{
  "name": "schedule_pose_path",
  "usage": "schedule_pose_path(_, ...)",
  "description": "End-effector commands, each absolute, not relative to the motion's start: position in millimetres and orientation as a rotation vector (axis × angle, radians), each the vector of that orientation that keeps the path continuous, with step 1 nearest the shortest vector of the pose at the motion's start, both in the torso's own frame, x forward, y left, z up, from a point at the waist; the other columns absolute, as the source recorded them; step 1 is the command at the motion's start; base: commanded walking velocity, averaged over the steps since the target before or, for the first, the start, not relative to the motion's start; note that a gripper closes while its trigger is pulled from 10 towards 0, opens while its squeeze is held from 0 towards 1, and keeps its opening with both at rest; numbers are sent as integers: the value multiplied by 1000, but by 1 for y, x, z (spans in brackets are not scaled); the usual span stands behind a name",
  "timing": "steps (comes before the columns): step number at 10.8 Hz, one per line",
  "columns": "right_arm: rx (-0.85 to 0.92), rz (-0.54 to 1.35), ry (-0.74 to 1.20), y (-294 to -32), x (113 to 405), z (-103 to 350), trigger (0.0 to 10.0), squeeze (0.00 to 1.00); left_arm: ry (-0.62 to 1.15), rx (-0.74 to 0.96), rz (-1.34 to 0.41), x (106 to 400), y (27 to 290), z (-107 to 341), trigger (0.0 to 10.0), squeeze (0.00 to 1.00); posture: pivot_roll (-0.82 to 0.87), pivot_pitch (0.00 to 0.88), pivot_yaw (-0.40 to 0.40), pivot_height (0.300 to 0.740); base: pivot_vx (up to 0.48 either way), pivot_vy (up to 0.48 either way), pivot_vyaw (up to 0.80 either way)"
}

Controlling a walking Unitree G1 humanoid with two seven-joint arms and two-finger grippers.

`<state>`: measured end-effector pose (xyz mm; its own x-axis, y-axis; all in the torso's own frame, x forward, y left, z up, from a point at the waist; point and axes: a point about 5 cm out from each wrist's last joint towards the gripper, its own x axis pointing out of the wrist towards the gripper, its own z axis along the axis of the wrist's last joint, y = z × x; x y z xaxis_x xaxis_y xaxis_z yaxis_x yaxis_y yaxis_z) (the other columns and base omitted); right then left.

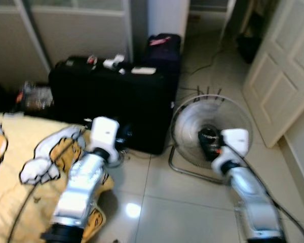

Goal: Clean up the room

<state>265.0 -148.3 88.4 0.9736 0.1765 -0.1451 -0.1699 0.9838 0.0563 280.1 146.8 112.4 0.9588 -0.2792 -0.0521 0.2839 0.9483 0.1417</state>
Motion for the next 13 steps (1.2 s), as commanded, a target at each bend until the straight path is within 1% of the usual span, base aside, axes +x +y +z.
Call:
schedule_pose_path(1,25,140,159,-153,266,88,10000,0,32,164,-288,281,147,112,10000,0,-82,0,21,740,0,0,0)
schedule_pose_path(3,20,129,162,-154,265,87,10000,0,32,165,-291,281,146,112,10000,0,-83,0,23,740,0,0,0)
schedule_pose_path(6,13,110,172,-160,255,81,10000,0,43,173,-315,279,142,110,10000,0,-98,0,43,740,0,0,0)
schedule_pose_path(8,19,103,176,-164,248,82,10000,0,38,161,-320,278,136,112,10000,0,-96,0,42,740,0,0,0)
schedule_pose_path(11,-5,85,189,-177,237,80,10000,0,45,139,-311,265,134,106,10000,0,-117,0,43,740,0,0,0)
schedule_pose_path(12,-5,74,185,-182,234,84,10000,0,37,113,-321,260,131,107,10000,0,-123,0,44,740,0,0,0)
schedule_pose_path(13,-71,77,187,-188,231,92,10000,0,68,-64,-191,259,131,108,10000,0,-122,0,27,740,0,0,0)
